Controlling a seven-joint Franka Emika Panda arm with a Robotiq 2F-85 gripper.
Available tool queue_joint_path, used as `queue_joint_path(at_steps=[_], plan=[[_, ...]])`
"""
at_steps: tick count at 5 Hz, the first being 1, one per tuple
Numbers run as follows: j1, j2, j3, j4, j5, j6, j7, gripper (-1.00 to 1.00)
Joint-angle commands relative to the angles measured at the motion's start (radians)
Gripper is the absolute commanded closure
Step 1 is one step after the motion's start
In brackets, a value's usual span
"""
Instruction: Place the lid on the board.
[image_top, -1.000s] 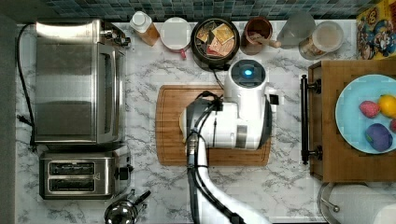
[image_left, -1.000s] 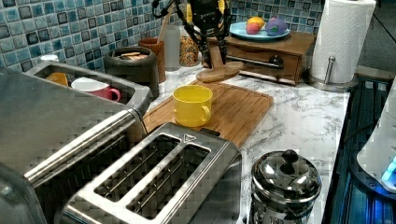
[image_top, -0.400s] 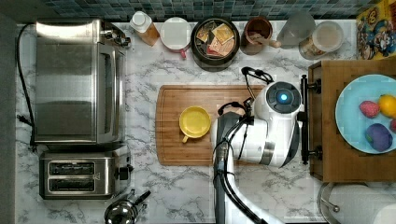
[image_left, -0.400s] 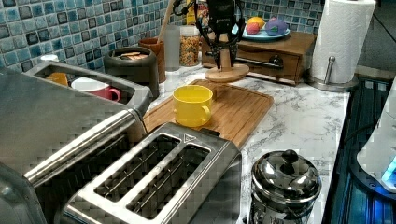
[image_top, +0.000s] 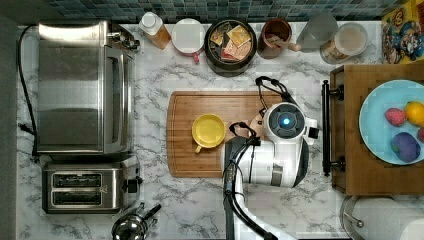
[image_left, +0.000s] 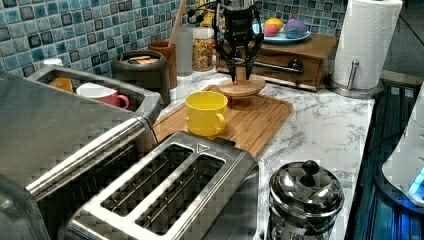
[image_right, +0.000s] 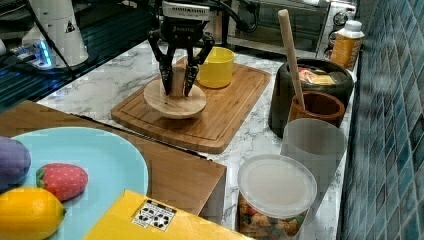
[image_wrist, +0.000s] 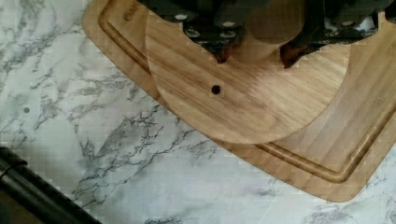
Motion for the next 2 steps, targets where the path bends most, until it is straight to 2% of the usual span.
queue_joint_path(at_steps=[1, 2], plan=[[0.021, -0.193, 0.013, -0.028, -0.053, -0.011, 0.071, 1.00], [0.022, -0.157, 0.026, -0.007, -0.059, -0.017, 0.082, 1.00]])
